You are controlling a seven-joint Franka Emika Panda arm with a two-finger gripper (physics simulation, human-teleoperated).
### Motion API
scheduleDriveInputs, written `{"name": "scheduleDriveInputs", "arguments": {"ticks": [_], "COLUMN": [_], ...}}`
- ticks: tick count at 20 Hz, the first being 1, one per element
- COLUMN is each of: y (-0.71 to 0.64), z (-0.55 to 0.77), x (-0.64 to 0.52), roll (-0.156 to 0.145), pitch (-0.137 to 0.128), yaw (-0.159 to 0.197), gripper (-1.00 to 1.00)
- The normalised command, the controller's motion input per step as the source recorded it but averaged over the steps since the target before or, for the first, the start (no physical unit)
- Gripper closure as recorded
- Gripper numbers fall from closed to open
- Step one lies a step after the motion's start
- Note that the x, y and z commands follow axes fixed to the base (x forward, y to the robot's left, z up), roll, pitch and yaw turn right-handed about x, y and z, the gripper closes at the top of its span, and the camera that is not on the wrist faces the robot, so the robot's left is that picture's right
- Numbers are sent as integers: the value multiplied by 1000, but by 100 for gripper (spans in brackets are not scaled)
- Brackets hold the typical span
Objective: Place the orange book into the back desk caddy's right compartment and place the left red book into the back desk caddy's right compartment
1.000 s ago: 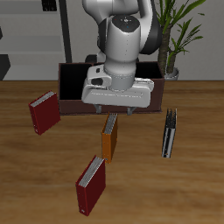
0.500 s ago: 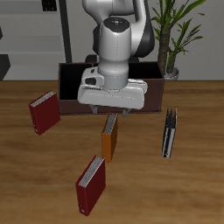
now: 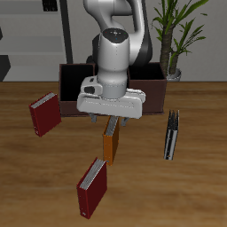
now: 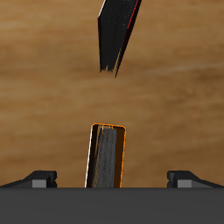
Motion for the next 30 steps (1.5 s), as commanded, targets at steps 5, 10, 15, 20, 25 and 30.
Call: {"name": "scheduleDriveInputs", "arguments": {"ticks": [5,10,15,20,25,30], "y": [91,-38,-30,-22,-9,29], "z": [-135,-157,-210,-320,-15,279], "x": [29,105,74,71,-44,-104], "roll": [9,-14,-12,12,-2,2], "pitch": [3,26,37,62,5,-20], "yaw": [-8,-11,-10,-31,-11,-18], "gripper": [-100,-100,-100,-100,100,100]}}
